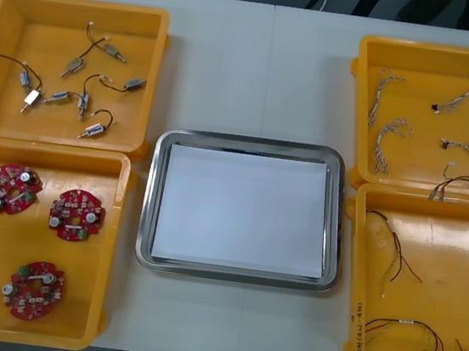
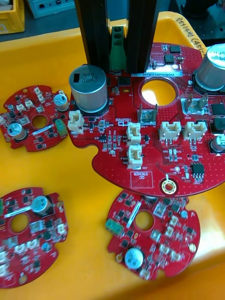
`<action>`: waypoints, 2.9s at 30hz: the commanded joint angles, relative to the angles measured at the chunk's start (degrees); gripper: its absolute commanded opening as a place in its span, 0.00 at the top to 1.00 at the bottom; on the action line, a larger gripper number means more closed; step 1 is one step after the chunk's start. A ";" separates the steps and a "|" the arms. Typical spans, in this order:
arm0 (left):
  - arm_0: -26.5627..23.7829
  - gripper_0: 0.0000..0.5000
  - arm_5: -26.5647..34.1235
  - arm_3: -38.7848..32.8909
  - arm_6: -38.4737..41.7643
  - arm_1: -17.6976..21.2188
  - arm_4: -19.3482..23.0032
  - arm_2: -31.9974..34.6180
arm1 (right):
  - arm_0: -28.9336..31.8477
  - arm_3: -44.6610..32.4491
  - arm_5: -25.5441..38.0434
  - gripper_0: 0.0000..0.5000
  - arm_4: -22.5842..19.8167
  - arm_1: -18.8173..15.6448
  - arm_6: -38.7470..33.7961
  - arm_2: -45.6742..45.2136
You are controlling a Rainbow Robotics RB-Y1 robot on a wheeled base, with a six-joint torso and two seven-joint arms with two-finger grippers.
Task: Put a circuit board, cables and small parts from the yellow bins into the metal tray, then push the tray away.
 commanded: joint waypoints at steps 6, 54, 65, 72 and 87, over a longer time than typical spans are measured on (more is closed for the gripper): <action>-7.55 1.00 3.42 -3.63 1.90 -0.79 1.63 -1.81 | -5.84 -7.15 0.35 1.00 -1.47 -2.94 -0.65 11.98; -50.44 1.00 11.95 -6.61 35.30 -13.89 -13.40 -49.89 | -13.93 -11.64 0.35 1.00 0.46 -4.44 -1.18 28.77; -59.23 1.00 11.51 0.86 44.09 -20.83 -20.96 -64.04 | -13.93 -11.64 0.35 1.00 0.55 -4.44 -1.18 28.77; -61.16 1.00 8.52 5.43 46.90 -22.94 -22.98 -69.14 | -13.93 -11.64 0.35 1.00 0.64 -4.44 -1.18 28.77; -61.25 1.00 0.26 12.81 49.71 -24.08 -26.58 -76.08 | -13.93 -11.64 0.35 1.00 0.29 -4.44 -1.35 28.77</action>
